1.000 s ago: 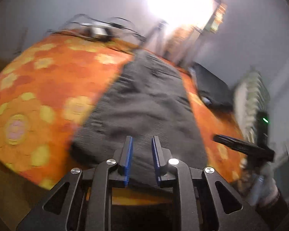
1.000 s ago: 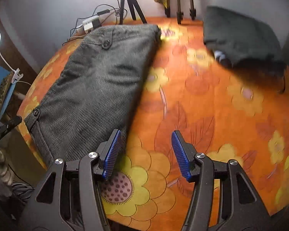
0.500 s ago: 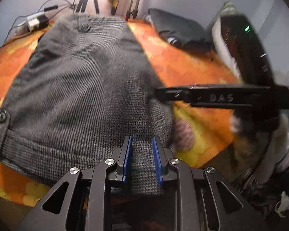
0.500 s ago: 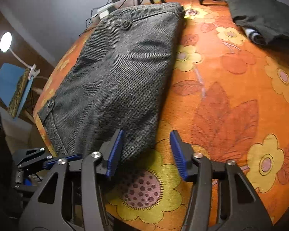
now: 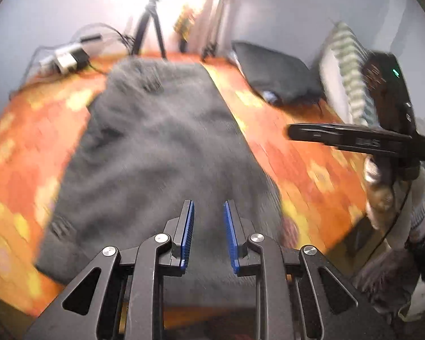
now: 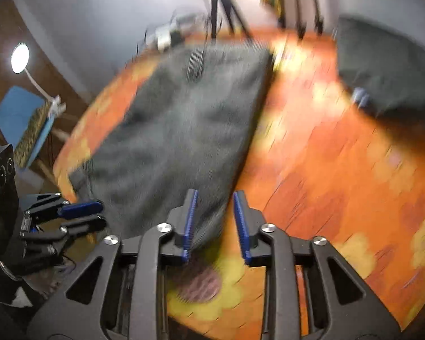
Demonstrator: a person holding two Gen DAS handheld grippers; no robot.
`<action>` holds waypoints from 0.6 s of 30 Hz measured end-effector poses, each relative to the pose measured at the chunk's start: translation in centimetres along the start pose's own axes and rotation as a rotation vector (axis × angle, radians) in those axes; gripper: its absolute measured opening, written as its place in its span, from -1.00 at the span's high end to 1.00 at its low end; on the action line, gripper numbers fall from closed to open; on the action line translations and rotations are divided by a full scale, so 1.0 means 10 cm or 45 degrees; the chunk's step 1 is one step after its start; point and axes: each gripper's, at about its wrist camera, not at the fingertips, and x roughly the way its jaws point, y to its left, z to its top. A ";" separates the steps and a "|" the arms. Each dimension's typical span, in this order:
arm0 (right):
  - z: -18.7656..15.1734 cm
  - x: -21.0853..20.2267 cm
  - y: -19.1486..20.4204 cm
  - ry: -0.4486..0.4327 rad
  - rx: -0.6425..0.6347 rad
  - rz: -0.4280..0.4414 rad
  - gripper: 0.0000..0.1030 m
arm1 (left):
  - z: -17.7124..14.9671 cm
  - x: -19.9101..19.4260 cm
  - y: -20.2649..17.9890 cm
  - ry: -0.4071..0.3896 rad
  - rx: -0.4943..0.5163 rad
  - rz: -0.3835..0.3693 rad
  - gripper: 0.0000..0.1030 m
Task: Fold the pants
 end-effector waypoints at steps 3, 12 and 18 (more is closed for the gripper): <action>0.23 -0.09 -0.16 -0.119 0.038 -0.019 0.07 | 0.28 0.09 0.19 -0.035 -0.035 0.046 0.61; 0.86 0.52 -0.74 -0.099 0.245 0.108 -0.20 | 0.99 0.69 0.70 -0.066 -0.181 0.107 0.61; 1.20 1.04 -1.05 -0.043 0.396 0.205 -0.28 | 1.33 1.13 0.89 -0.079 -0.186 0.155 0.61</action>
